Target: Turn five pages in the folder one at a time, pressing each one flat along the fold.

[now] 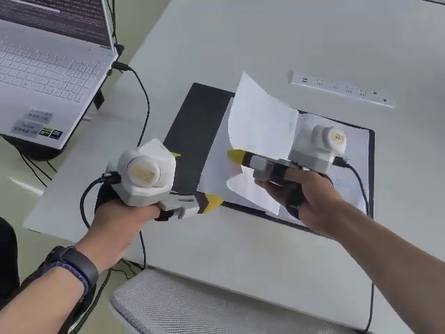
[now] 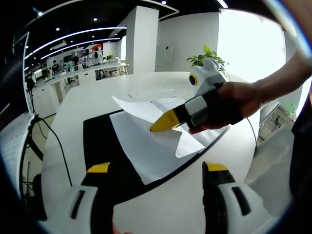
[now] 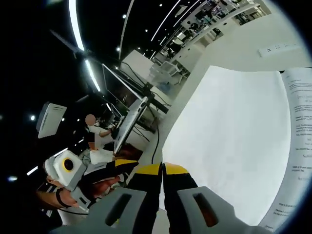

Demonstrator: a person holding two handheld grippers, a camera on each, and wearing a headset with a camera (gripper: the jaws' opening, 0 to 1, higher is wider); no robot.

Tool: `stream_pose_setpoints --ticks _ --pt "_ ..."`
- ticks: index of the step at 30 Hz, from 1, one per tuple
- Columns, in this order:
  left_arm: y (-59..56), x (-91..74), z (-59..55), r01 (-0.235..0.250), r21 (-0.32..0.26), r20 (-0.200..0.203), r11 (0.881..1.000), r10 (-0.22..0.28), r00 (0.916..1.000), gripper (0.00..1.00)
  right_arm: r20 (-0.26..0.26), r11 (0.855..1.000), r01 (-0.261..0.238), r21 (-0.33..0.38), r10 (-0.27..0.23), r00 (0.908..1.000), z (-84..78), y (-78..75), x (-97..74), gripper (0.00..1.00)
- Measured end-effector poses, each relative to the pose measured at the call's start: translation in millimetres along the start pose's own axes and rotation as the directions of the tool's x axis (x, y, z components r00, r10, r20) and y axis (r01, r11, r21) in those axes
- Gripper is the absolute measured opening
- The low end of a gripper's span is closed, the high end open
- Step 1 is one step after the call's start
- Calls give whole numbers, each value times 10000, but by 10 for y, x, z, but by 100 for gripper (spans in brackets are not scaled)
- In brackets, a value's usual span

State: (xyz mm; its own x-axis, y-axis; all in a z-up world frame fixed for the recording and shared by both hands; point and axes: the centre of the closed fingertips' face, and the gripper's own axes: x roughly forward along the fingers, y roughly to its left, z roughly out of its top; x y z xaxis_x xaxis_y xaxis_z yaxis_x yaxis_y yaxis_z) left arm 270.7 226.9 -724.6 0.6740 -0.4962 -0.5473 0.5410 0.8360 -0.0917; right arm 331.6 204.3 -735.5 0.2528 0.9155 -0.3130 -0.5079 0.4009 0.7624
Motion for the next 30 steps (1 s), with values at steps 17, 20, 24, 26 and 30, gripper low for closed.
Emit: stream_pose_setpoints --ticks 17,20,24,26,30 --pt "2 38 36 -36 -27 120 10000 37 9999 75 -817 9944 622 853 -552 9951 -259 -383 374 0" --pt "0 46 8 -41 -47 53 10000 41 10000 75 -1088 9938 766 802 -677 9918 -323 -431 409 0" --pt "-1 50 -25 -47 -55 -31 10000 47 10000 76 -1261 9922 929 826 -821 9886 -380 -488 445 0" --pt "0 47 -34 -53 -90 -46 9999 53 10000 76 -1311 9911 997 877 -877 9875 -395 -503 467 0" --pt "-4 51 -32 -79 -273 -21 9996 78 10000 76 -1463 9869 1281 981 -1130 9828 -457 -532 498 0"
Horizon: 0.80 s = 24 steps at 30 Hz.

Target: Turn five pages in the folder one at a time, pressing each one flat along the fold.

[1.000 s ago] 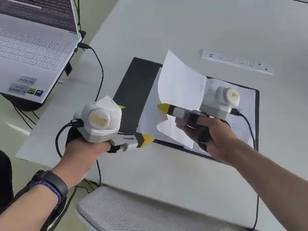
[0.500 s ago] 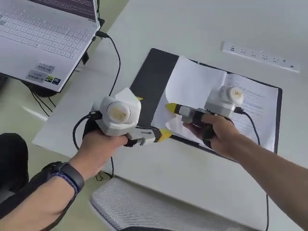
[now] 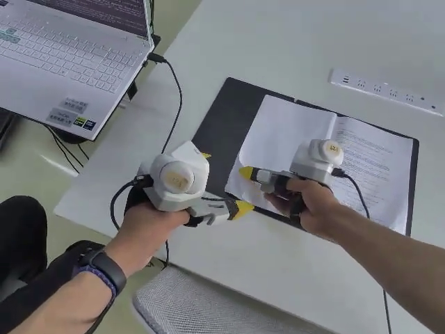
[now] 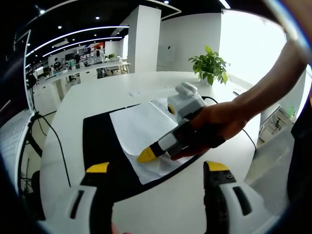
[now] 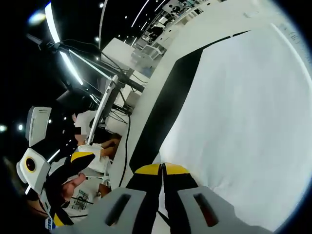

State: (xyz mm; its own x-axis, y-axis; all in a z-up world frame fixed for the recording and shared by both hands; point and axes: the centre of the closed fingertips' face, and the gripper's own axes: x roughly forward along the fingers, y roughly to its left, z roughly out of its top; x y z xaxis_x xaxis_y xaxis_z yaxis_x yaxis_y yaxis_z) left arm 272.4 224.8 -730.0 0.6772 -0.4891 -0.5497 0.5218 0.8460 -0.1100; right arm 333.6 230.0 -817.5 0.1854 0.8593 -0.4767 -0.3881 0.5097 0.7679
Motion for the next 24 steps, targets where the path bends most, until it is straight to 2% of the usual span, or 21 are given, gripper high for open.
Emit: stream_pose_setpoints --ticks 4,8,11,17,22,24 --pt "-10 -7 24 -18 -81 66 10000 19 10000 76 -13 9998 108 -185 -108 9999 -6 -6 8 0" --pt "-9 -4 -11 -20 -36 -39 10000 19 10000 76 54 9992 9 -404 -7 10000 -11 30 0 4" --pt "-24 -1 -39 30 -1 -148 10000 -30 9999 77 124 9989 -190 -425 196 9997 -7 58 3 9" --pt "-25 -11 -25 45 -166 -133 9999 -48 9999 77 265 9971 -459 -603 475 9985 -6 157 20 21" --pt "31 13 -52 -132 -124 -248 9998 129 9996 72 284 9965 -652 -522 668 9974 -6 215 10 29" --pt "53 22 -48 -170 -287 -216 9994 163 9996 72 302 9954 -749 -598 768 9966 -2 235 -1 33"
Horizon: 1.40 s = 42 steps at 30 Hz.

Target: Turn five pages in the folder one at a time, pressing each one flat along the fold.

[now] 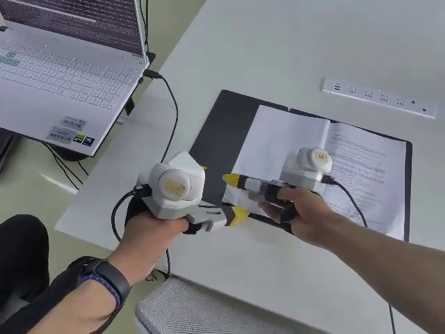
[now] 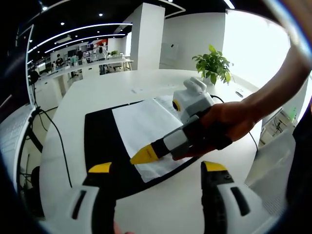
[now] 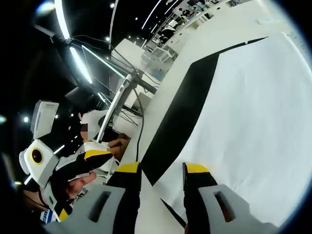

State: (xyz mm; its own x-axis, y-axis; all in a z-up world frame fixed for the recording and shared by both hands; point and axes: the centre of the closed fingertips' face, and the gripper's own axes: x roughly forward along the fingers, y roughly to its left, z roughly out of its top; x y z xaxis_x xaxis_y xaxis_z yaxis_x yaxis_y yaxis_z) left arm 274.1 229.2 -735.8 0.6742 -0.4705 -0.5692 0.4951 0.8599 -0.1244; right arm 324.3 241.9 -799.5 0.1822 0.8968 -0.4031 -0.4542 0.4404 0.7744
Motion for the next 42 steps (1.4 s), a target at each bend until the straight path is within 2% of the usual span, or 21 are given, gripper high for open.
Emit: stream_pose_setpoints --ticks 3,5,7,8,10,14,18,20,26,29,34,36,37,40,41,42 --pt "14 13 12 -38 65 -13 10000 38 10000 69 193 9997 -233 -82 235 9995 59 54 -42 38" --pt "34 36 28 -46 66 -6 10000 46 10000 66 392 9992 -394 -27 394 9985 123 77 -85 36" --pt "61 49 55 -109 57 55 9999 109 9999 61 604 9994 -357 4 356 9975 212 79 -157 35" --pt "70 55 70 -118 54 99 9999 118 9999 60 898 9993 -326 -186 342 9954 297 86 -208 35" --pt "92 92 86 -111 24 62 9999 111 9999 59 1128 9993 -352 -144 366 9929 401 73 -294 35" --pt "93 171 132 -39 137 35 9999 38 10000 54 1680 9996 -93 -266 136 9857 609 -3 -498 33" --pt "54 229 181 -36 369 24 9993 35 10000 42 2002 9996 176 -221 -128 9797 705 -69 -675 31" --pt "39 283 178 25 391 -88 9992 -22 10000 39 2039 9993 338 -138 -303 9785 722 -150 -749 30" --pt "44 442 52 163 699 -519 9974 -127 9986 27 2125 9972 744 -14 -724 9745 735 -339 -906 29" --pt "66 507 -64 210 663 -767 9976 -159 9969 21 2287 9962 869 51 -858 9697 690 -287 -1005 28" --pt "101 573 -226 158 590 -1103 9981 -92 9939 10 2269 9947 1021 74 -1011 9686 625 -272 -1081 28" --pt "107 597 -296 169 387 -1157 9991 -123 9932 2 2273 9943 1060 114 -1058 9681 611 -271 -1102 28" --pt "95 603 -328 212 323 -1244 9993 -171 9921 0 2275 9941 1082 111 -1079 9678 613 -276 -1111 28" --pt "97 624 -471 202 637 -1746 9978 -88 9846 0 2244 9934 1143 90 -1134 9679 603 -294 -1140 28" --pt "94 628 -492 204 663 -1805 9976 -81 9835 0 2241 9933 1152 81 -1140 9679 601 -297 -1144 28" --pt "96 626 -446 186 642 -1565 9978 -84 9876 0 2224 9930 1181 78 -1169 9679 591 -309 -1154 27"
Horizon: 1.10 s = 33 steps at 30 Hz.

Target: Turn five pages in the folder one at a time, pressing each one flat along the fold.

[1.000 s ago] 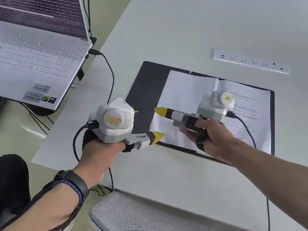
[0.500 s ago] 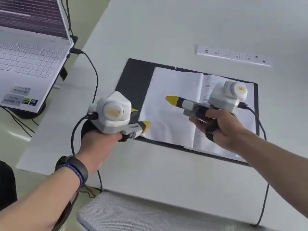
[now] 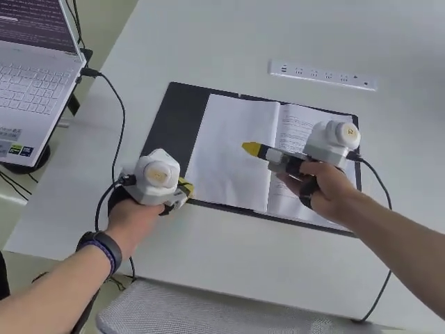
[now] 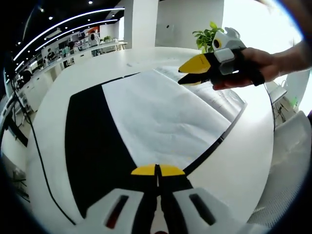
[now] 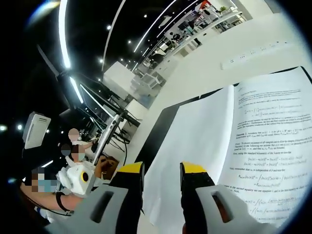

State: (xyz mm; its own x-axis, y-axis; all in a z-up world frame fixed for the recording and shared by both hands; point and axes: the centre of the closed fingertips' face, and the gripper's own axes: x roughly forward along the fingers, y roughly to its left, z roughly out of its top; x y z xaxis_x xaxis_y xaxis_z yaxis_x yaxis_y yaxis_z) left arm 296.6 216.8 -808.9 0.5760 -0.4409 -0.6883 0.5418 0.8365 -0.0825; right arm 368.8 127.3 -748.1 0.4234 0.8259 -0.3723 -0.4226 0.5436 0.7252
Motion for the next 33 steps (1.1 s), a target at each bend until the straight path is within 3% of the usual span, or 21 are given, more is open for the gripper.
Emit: stream_pose_setpoints --ticks 2,6,13,18,28,33 --pt "22 6 -18 -4 -163 -125 9999 2 9999 0 -28 10000 49 42 -49 10000 13 -85 -8 27" --pt "39 13 -23 -12 110 -209 9999 14 9998 0 -8 9999 132 77 -132 9999 19 -137 -33 26" --pt "75 54 -49 -98 -106 -188 9999 96 9998 0 140 9995 292 127 -293 9995 102 -272 -53 22" --pt "104 63 -54 -157 -157 -131 9998 155 9998 0 321 9974 371 -618 -351 9989 232 -351 -21 13" --pt "114 89 -58 -236 -165 -189 9996 233 9996 0 758 9946 712 -750 -655 9950 425 -706 73 0" --pt "114 95 -63 -251 -167 -222 9995 247 9994 0 697 9954 714 -639 -669 9953 417 -826 91 0"
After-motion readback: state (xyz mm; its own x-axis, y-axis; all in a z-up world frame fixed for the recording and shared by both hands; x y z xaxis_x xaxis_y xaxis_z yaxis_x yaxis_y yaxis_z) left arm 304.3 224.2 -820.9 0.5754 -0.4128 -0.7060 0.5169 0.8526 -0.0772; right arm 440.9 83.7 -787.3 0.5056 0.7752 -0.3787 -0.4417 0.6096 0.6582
